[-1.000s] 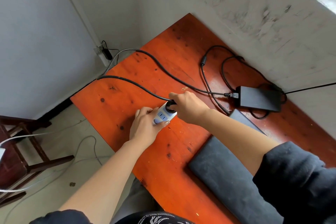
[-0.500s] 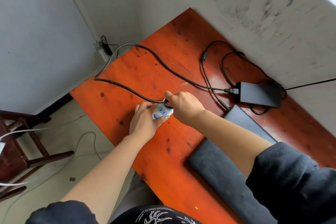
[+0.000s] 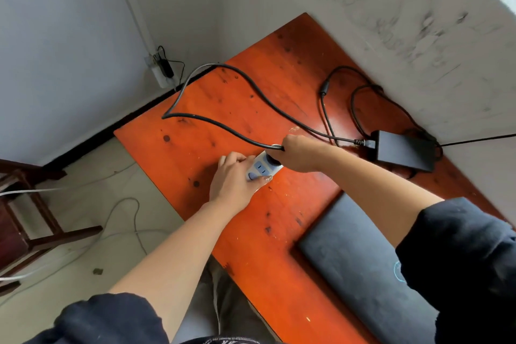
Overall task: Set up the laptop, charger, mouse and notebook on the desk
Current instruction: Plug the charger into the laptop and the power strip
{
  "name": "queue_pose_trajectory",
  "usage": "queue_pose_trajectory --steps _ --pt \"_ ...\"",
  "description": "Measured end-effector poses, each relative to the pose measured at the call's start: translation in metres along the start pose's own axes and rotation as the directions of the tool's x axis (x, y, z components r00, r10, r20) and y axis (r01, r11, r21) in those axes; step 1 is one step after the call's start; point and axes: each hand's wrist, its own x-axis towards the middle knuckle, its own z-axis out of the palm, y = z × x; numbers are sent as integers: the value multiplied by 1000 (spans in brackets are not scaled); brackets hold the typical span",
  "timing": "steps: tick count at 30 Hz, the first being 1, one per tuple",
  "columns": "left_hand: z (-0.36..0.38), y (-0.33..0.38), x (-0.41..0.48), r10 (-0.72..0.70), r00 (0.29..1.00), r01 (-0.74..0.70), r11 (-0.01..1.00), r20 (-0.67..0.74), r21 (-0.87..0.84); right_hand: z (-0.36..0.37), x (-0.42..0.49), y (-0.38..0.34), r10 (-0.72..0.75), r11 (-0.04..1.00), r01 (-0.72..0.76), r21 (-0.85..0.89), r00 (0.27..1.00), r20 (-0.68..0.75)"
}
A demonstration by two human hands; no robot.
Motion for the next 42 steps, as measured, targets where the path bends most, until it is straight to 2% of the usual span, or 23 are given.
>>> queue_pose_trajectory --steps 4,10,15,19,23,28,38,42 --pt "2 -2 0 7 1000 -8 999 -19 -41 -2 3 -7 23 1000 -23 7 998 57" --pt "-1 -1 0 20 1000 -20 998 -5 -54 3 -3 -5 84 982 -89 165 996 38" --pt "-1 -2 0 27 999 -28 996 -20 -79 1 3 -13 128 978 -139 154 988 81" --pt "-2 -3 0 52 999 -53 995 -8 -81 4 1 -5 160 958 -167 233 986 48" --pt "-1 -3 -2 40 999 -40 994 -2 -99 9 0 -14 153 969 -158 190 987 41" --pt "-1 -1 -2 41 999 -41 994 -9 -104 7 3 -7 189 943 -193 271 981 41" --pt "-1 -1 -5 31 999 -33 990 -11 -134 17 2 -23 171 980 -174 95 984 40" --pt "3 -1 -6 21 1000 -23 992 -19 -122 24 6 -15 161 978 -168 124 985 69"
